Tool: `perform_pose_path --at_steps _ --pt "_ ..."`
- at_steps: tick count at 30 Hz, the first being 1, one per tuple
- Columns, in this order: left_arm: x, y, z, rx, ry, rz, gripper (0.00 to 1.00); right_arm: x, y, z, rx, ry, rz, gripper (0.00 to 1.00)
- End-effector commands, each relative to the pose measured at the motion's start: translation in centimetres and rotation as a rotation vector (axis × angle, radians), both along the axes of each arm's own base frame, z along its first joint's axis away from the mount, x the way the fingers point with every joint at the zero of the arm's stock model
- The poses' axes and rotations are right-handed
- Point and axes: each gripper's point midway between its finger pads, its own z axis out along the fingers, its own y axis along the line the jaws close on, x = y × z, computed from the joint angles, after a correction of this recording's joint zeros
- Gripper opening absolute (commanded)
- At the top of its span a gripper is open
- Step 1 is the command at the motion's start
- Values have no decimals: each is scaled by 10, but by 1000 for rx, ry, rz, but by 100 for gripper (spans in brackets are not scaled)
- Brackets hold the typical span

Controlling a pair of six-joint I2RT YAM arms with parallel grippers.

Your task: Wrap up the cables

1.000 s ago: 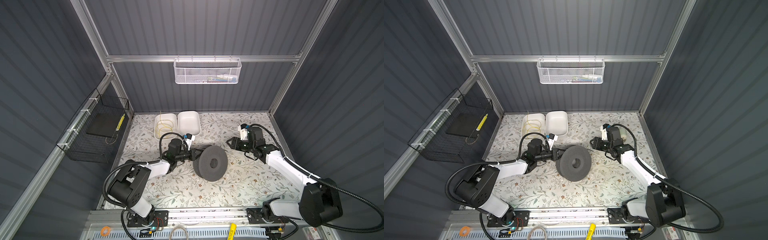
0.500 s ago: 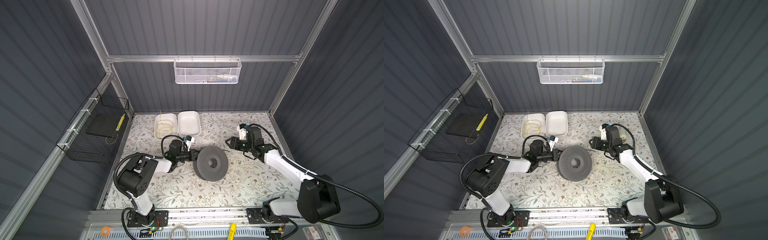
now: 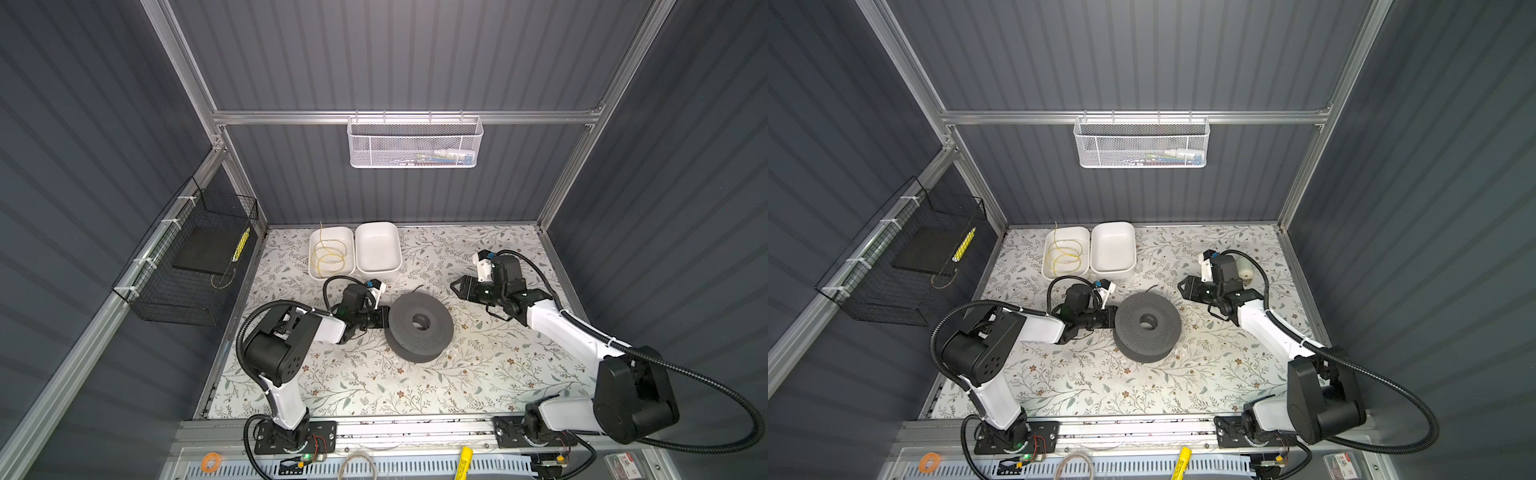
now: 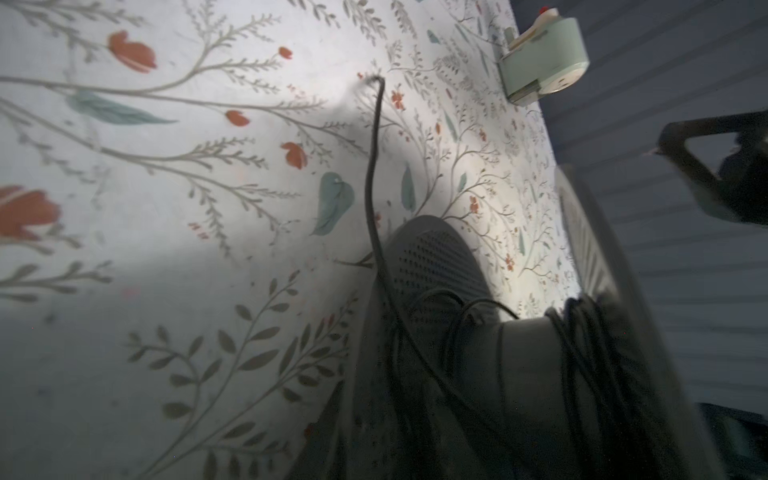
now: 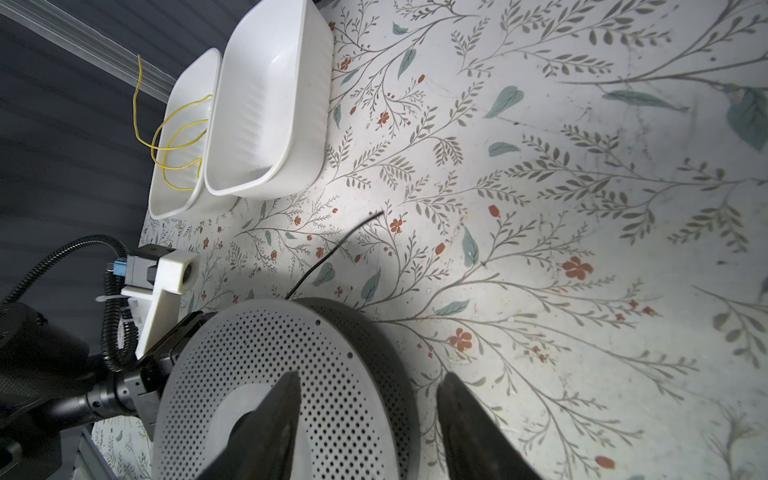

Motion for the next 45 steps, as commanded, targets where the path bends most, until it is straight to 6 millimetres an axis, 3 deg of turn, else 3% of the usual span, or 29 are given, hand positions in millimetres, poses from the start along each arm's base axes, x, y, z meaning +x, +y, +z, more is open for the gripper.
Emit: perform_pose_path --at_steps 1,6,10,14,18,23,26,28,30,32,34,36,38,41,43,45 --pt "3 13 -12 96 -16 17 45 -3 0 -7 2 15 6 56" --pt "7 40 -12 254 -49 86 55 -4 -1 -6 -1 13 8 56" --pt "8 51 2 307 -73 108 62 -6 -2 -1 -8 5 10 56" --pt "12 63 37 354 -136 150 67 -8 -6 8 -22 -20 0 57" --pt "18 67 72 373 -203 160 89 -10 -6 16 -16 -30 5 57" --pt "27 72 92 400 -249 192 90 -13 -5 16 -2 -29 8 57" --pt "31 77 112 402 -276 232 85 -17 -8 19 -15 -39 4 57" --pt "31 84 128 404 -315 275 84 -20 -10 30 -19 -74 7 58" --pt "29 97 147 419 -381 333 99 -25 -11 50 -12 -153 18 62" --pt "27 110 162 436 -445 396 99 -32 -12 80 -7 -285 12 77" --pt "24 122 174 438 -508 454 100 -39 -13 103 -33 -429 -6 85" --pt "28 146 178 477 -513 602 99 -41 -18 117 -73 -532 -76 91" --pt "29 166 178 508 -495 725 99 -33 -33 114 -144 -593 -197 99" --pt "35 171 163 574 -559 722 99 -23 -52 96 -281 -634 -272 99" --pt "38 156 150 672 -651 539 99 -20 -67 83 -376 -658 -322 99" --pt "42 173 134 778 -605 591 99 -20 -67 77 -501 -756 -238 99"
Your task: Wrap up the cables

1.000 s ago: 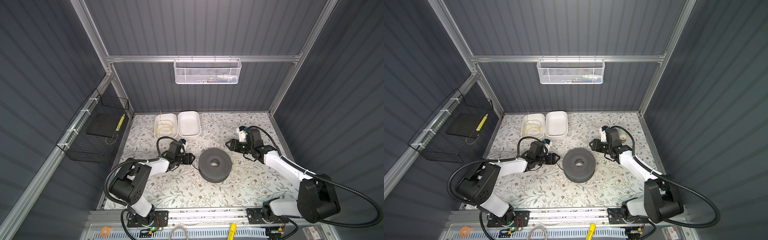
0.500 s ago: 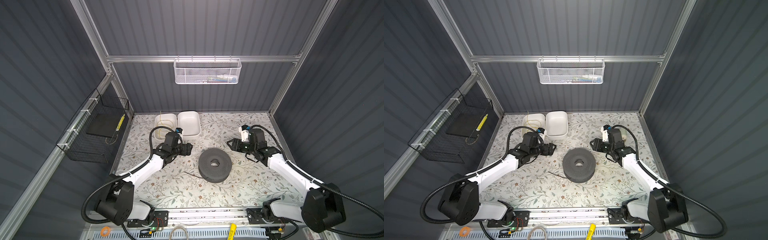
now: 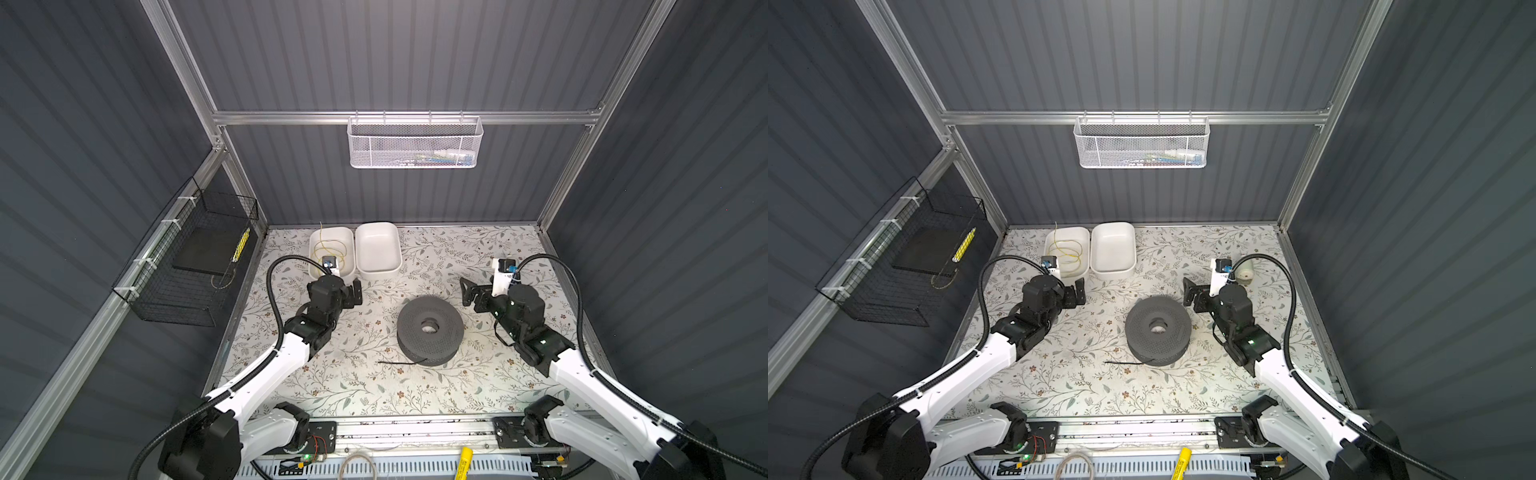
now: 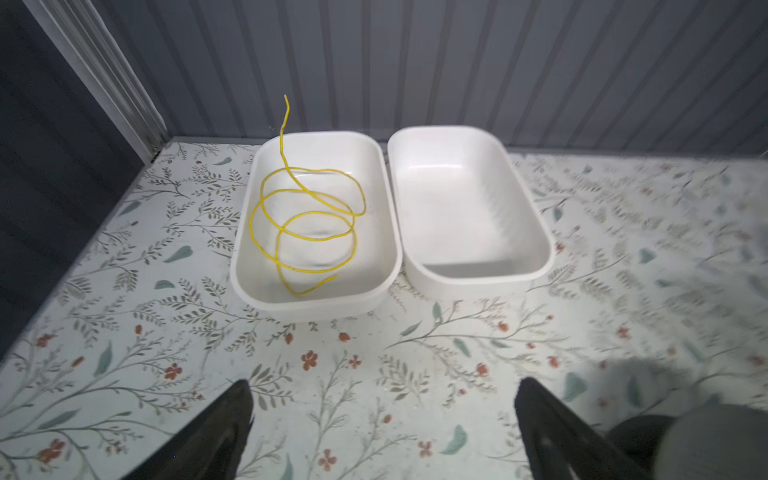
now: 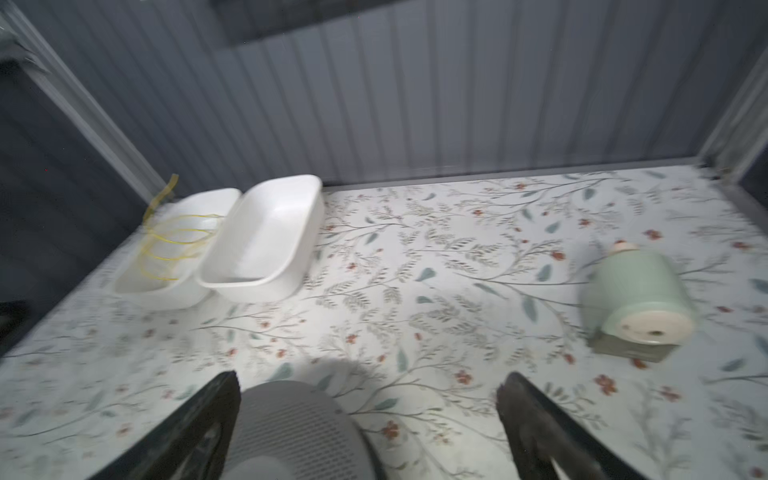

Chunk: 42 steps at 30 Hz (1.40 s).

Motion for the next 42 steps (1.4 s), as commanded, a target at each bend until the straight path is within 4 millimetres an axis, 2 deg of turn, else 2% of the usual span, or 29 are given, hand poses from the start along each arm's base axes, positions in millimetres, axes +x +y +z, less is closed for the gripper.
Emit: perform_pose_path --at_steps 1,5,8,11,13,15,17,20,22,24,26,28,31,36,42 --pt "9 19 -9 177 -25 60 100 7 -23 13 -230 -188 -62 99" --pt "12 19 -15 259 -120 -10 100 15 -50 2 -282 -187 -132 99" --pt "10 42 -20 304 -190 69 99 19 -62 -8 -312 -197 -142 99" --pt "11 73 -46 272 -196 134 100 21 -65 -25 -354 -186 -114 99" --pt "13 82 -62 215 -208 133 100 23 -72 -35 -335 -169 -125 99" --pt "17 79 -61 161 -280 97 99 25 -83 -49 -302 -146 -149 99" --pt "24 83 -69 172 -248 99 100 26 -97 -60 -248 -133 -183 99" --pt "37 89 -87 124 -210 71 100 30 -105 -59 -218 -195 -198 99" --pt "42 96 -97 90 -203 82 100 33 -109 -69 -211 -186 -211 99" --pt "45 98 -100 75 -190 80 100 31 -117 -69 -192 -202 -249 99" --pt "53 94 -106 69 -125 46 99 33 -122 -78 -173 -175 -267 99" --pt "61 88 -110 78 -94 4 99 37 -126 -76 -178 -200 -292 99" --pt "65 104 -113 64 -65 94 99 45 -132 -82 -167 -122 -315 99" --pt "64 105 -113 61 -64 101 99 59 -144 -89 -91 -32 -298 99" --pt "64 105 -113 60 -66 101 100 60 -145 -90 -61 -24 -277 99"
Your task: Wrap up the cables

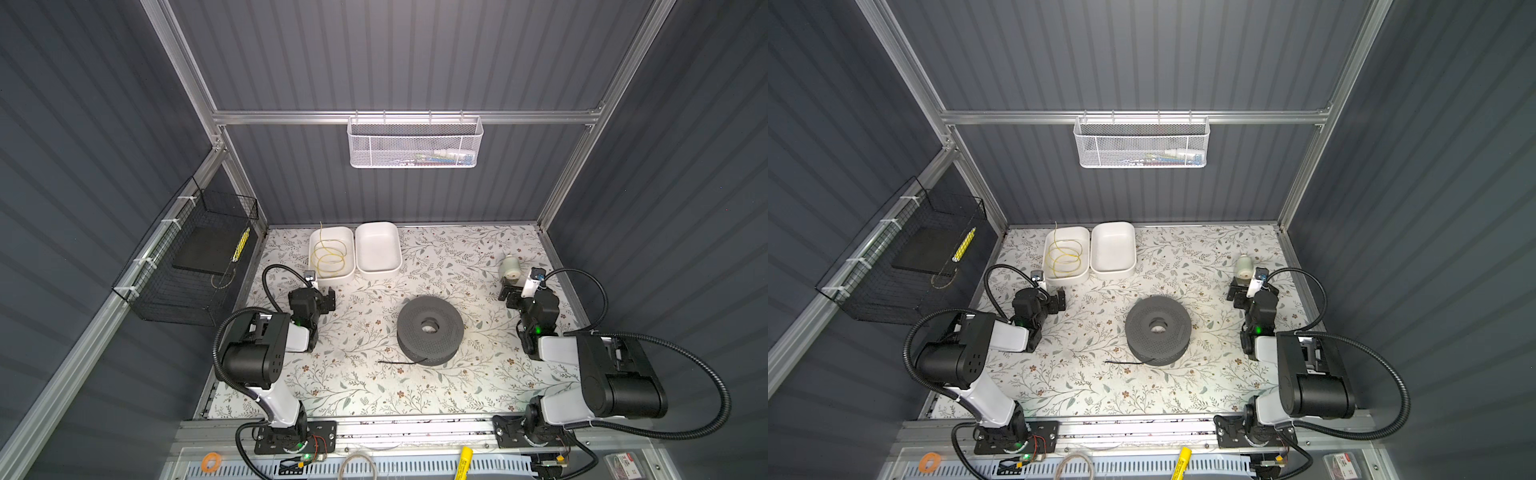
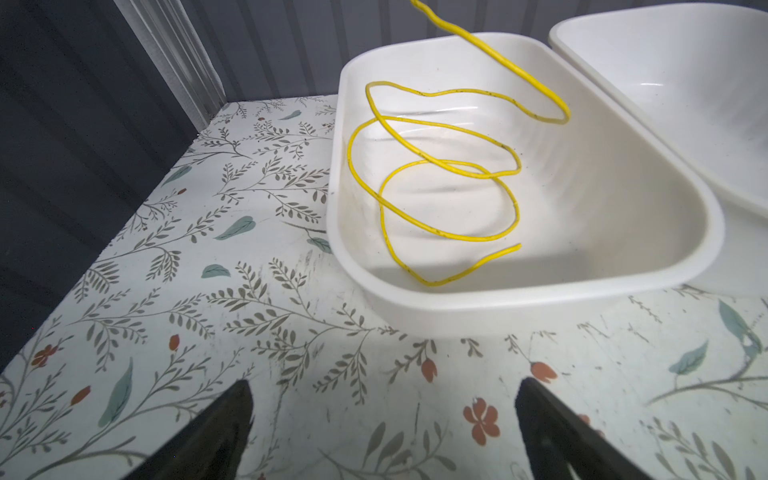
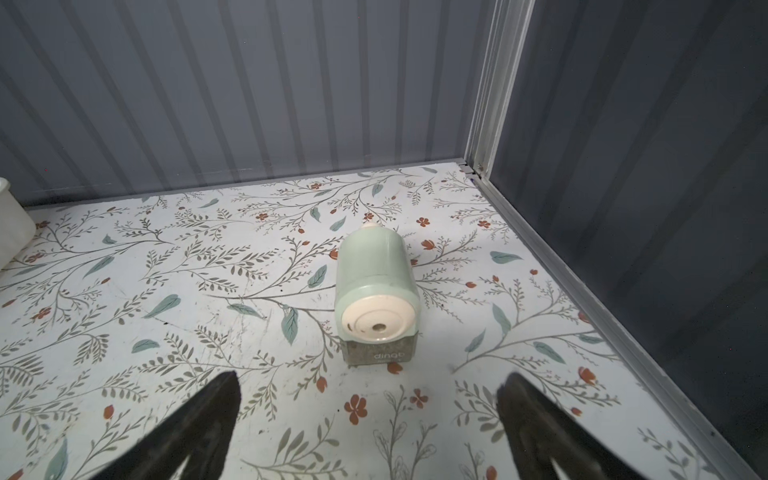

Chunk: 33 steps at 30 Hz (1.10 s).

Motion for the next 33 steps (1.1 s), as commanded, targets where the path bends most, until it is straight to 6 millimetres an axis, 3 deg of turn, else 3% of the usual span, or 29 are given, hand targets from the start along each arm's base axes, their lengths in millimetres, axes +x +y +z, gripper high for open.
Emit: perform_pose_path --at_steps 1,17,33 --pt "1 2 -2 -12 5 9 99 1 7 -4 35 24 35 99" --pt "1 -6 -2 -22 7 -54 100 0 14 -4 30 23 77 99" --pt "3 1 -2 -30 11 -13 100 0 14 -4 31 22 77 99"
